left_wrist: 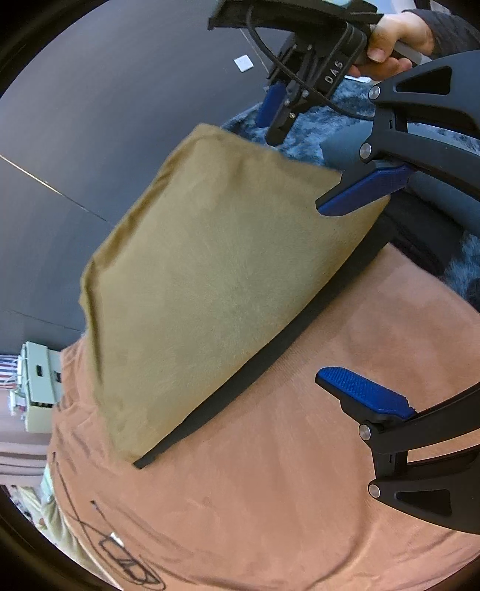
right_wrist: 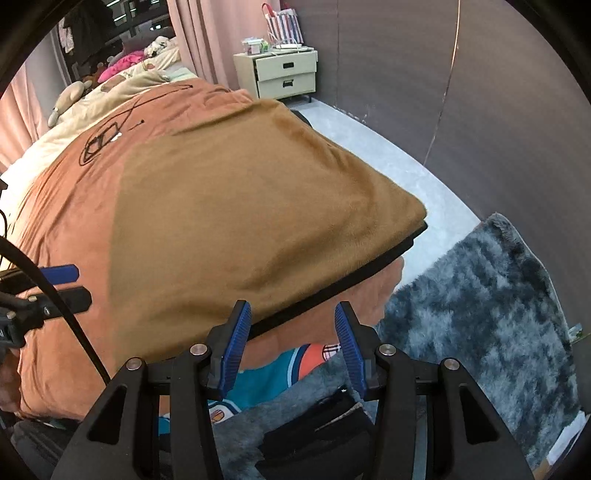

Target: Fold small clothes

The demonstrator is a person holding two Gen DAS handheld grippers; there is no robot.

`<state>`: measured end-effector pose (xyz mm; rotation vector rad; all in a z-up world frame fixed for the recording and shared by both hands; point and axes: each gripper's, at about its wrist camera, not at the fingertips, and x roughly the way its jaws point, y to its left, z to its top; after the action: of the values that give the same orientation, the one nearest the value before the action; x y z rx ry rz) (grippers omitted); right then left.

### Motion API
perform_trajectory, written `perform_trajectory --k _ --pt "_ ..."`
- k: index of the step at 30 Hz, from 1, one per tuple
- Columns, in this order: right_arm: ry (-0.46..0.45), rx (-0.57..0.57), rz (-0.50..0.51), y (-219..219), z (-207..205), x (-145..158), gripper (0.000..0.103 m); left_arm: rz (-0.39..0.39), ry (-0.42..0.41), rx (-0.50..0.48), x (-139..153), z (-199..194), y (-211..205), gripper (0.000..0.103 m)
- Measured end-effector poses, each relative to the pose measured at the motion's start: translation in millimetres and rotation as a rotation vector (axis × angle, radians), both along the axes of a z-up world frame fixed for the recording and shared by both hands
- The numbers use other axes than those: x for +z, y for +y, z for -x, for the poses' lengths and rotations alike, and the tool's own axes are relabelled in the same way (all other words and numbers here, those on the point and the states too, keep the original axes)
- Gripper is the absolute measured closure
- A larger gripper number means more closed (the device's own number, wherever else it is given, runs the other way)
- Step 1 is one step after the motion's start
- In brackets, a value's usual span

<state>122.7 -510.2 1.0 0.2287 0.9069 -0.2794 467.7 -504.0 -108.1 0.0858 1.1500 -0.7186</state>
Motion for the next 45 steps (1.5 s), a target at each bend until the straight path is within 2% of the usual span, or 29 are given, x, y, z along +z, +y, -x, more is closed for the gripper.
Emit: perform_trajectory --k 2,4,10,13,18,21,28,45 --pt "-0.013 0.001 0.003 7 11 8 0.053 0.005 -0.015 0.009 10 6 7 0.018" --pt "-0.031 0.002 0.014 14 25 18 0.044 0.012 -0.021 0.022 20 13 14 0.018" --pt "-0.081 0.003 0.04 30 61 43 0.032 0.035 -0.047 0.06 50 30 37 0.017" --pt "-0.083 0.004 0.046 41 79 54 0.022 0.05 -0.072 0.083 66 40 51 0.012" --pt "-0.096 -0.02 0.088 61 103 70 0.012 0.066 -0.114 0.106 90 56 73 0.001" --pt "-0.125 -0.029 0.109 76 117 82 0.0 0.076 -0.139 0.119 102 61 90 0.0" --pt "-0.165 -0.041 0.147 116 137 97 0.0 0.097 -0.205 0.158 134 83 147 0.0" --pt "-0.241 0.027 0.125 181 218 116 0.0 0.131 -0.33 0.256 172 176 281 0.0"
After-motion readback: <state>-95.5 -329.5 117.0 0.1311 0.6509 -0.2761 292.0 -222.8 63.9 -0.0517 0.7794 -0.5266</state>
